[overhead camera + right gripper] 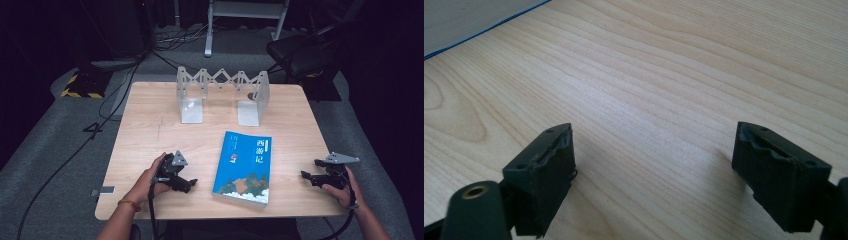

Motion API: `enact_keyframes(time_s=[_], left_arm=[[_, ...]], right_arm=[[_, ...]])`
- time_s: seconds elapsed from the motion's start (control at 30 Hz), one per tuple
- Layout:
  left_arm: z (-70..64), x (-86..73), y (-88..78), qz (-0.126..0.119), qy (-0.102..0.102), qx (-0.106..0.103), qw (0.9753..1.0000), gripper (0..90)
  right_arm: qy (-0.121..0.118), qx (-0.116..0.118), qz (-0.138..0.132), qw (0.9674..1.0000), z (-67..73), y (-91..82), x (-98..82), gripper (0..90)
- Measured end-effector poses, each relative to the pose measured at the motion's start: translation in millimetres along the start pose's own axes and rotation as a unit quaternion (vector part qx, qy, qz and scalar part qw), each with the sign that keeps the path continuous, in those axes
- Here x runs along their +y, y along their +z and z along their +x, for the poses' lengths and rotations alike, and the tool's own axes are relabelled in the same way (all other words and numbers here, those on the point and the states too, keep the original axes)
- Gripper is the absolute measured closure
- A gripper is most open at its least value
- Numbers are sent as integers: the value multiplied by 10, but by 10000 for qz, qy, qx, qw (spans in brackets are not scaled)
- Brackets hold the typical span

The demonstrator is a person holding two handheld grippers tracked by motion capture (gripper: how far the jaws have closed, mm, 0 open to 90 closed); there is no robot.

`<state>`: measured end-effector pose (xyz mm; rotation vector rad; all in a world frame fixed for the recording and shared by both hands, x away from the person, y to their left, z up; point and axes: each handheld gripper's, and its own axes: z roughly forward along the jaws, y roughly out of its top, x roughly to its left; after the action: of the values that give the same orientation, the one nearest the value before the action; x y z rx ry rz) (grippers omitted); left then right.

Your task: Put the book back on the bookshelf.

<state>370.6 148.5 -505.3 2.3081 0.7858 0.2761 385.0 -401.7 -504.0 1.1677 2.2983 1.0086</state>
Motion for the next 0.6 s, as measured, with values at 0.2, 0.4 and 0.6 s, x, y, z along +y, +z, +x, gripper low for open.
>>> enact_keyframes(time_s=[0.2,0.4,0.6], left_arm=[[-40,-35,-29,4,-48,37,10000,6],[-65,-46,-39,-6,-56,63,10000,5],[-37,-32,-24,-12,115,-88,9999,5]], right_arm=[[-22,23,14,10000,21,25,26,180],[-355,279,216,9987,52,52,108,185],[-1066,545,307,9923,217,225,388,246]])
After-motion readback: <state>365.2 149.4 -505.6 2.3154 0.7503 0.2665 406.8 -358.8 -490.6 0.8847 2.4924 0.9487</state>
